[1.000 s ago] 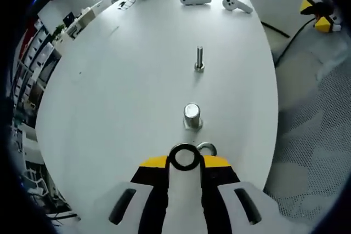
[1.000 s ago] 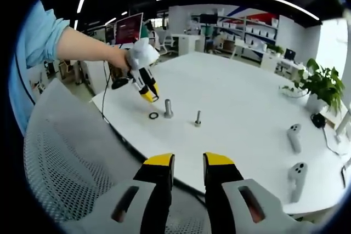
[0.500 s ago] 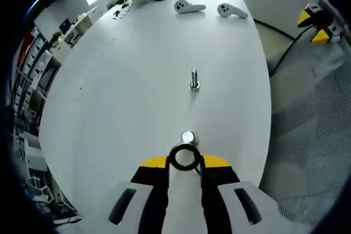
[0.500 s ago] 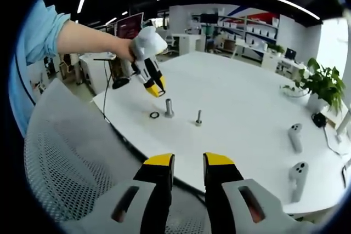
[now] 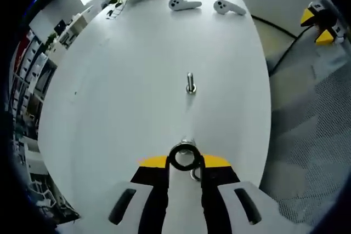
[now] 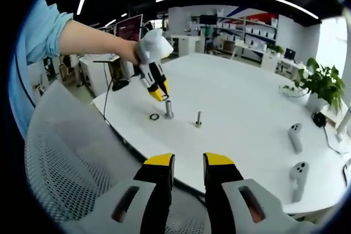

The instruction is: Place the washer onto the threaded stud by aligning its center hole with the stud, sliding it down to the base, and recovering from edge contact or off-axis alignment until the washer reaches the visible bottom stop.

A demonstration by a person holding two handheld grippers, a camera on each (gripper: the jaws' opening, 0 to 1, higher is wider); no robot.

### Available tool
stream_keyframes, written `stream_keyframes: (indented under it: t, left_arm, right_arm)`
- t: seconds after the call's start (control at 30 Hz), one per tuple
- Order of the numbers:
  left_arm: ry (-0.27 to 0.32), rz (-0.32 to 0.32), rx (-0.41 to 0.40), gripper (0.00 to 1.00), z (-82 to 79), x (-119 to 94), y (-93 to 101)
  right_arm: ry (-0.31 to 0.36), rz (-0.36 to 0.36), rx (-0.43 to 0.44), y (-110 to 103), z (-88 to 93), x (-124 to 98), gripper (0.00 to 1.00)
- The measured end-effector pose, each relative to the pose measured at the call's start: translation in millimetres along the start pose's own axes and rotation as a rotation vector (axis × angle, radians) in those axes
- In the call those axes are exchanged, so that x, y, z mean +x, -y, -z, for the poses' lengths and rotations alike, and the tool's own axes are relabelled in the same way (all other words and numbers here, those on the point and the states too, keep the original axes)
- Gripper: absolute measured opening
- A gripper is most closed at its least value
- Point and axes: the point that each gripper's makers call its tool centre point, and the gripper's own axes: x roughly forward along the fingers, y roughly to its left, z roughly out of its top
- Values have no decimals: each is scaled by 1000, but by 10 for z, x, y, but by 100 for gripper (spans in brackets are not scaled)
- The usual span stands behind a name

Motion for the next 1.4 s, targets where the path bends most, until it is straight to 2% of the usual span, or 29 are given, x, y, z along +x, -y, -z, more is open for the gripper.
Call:
stream_keyframes:
  t: [0.3,0.37,0.53,0.83,1.0,1.23,1.4]
  left_arm:
    - [-48,2,17,19,-18,132,14]
    - [-65,-10,44,19,0,150,-6]
    - [-77,-1,34,19,-13,206,-28]
    - [-144,6,76,19,63,426,-42]
    - [-169,18,63,19,118,550,-57]
    - [-187,37,53,19,159,676,-1]
    - [-183,43,45,20,128,665,18]
  right_arm:
    - [4,-3,1,-3,-6,0,23]
    - [5,-3,2,-2,-7,0,23]
    - [7,-7,0,-9,-14,3,23]
    - [10,-12,1,-16,-17,6,23]
    - [8,-13,6,-16,-13,7,23]
    - [8,-19,8,-25,-13,6,23]
    - [4,-28,6,-38,-8,4,22]
